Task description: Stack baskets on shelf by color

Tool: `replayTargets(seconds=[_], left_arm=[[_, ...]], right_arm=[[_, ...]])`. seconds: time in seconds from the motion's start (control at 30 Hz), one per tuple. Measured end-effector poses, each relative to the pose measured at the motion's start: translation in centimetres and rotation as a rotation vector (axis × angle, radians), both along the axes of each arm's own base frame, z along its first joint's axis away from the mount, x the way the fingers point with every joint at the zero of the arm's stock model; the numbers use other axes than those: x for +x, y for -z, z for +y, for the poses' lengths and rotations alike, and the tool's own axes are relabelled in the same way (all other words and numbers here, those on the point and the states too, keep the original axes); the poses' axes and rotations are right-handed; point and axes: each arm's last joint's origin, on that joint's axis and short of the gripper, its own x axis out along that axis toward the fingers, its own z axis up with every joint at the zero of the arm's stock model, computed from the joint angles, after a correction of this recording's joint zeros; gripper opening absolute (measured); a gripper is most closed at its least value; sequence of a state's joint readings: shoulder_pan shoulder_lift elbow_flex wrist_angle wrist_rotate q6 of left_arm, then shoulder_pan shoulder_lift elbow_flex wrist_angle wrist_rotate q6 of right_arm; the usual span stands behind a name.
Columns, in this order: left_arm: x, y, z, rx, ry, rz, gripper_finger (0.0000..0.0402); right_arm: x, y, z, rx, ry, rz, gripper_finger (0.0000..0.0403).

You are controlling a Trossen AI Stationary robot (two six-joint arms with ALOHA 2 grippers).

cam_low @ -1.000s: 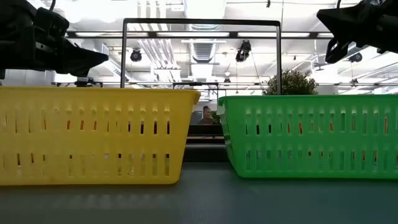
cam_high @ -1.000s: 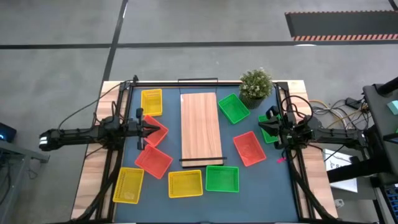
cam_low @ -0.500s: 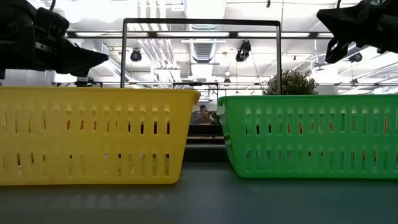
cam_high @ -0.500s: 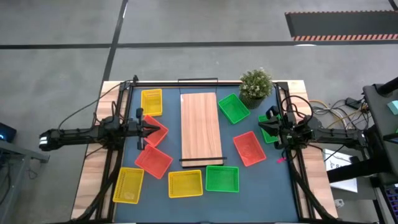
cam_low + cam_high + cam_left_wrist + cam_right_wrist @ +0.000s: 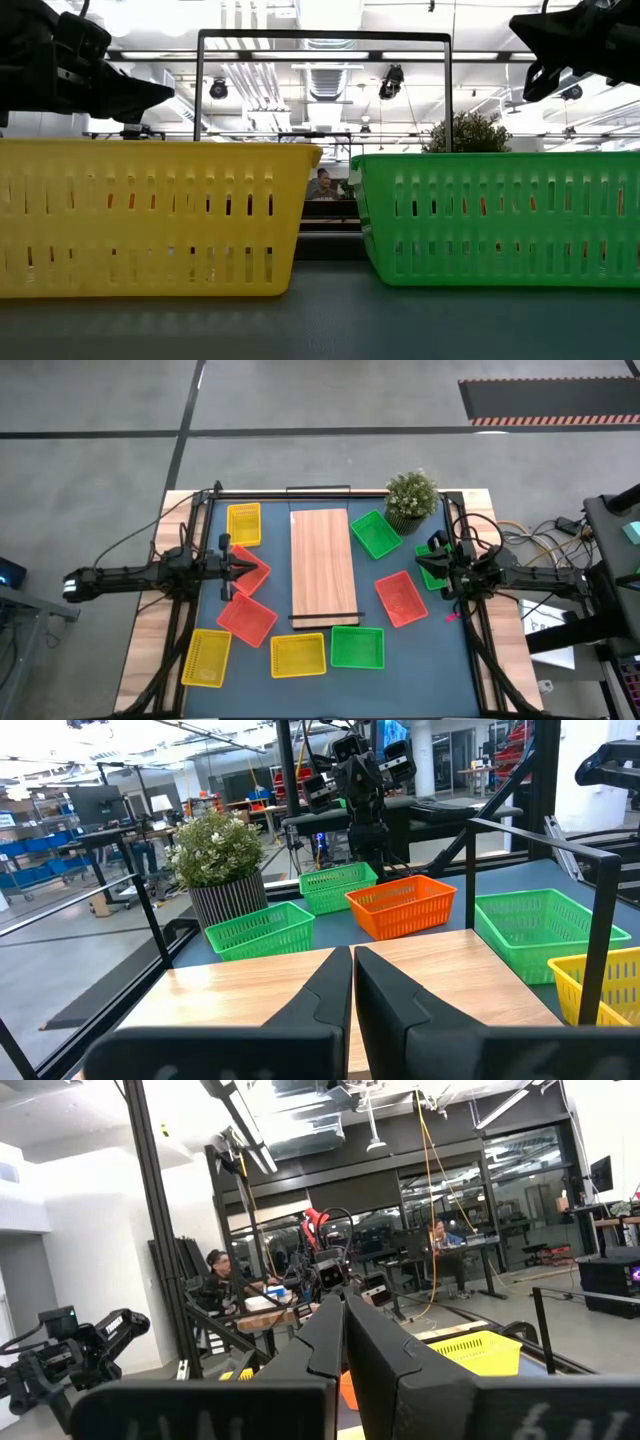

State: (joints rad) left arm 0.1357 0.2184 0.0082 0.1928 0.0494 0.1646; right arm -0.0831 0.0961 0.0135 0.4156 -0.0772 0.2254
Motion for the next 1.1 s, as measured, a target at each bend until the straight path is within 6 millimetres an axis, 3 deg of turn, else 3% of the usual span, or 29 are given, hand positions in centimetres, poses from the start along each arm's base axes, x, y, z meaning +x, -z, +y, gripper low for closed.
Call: replayTargets(seconds=[0.67, 0.97, 1.1], left_arm=[[0.0, 0.01, 0.0, 0.0, 0.0, 0.0, 0.0], [0.0, -0.03, 0.0, 0.0, 0.0, -0.003, 0.0], [-0.02, -0.85, 0.0, -0.113, 0.003, -0.098, 0.0]], right_arm=[[0.0, 0.01, 0.0, 0.0, 0.0, 0.0, 0.0009], [-0.04, -0.09, 0.0, 0.114, -0.04, -0.01, 0.0009], [-0.04, -0.09, 0.0, 0.117, -0.041, -0.01, 0.0009]])
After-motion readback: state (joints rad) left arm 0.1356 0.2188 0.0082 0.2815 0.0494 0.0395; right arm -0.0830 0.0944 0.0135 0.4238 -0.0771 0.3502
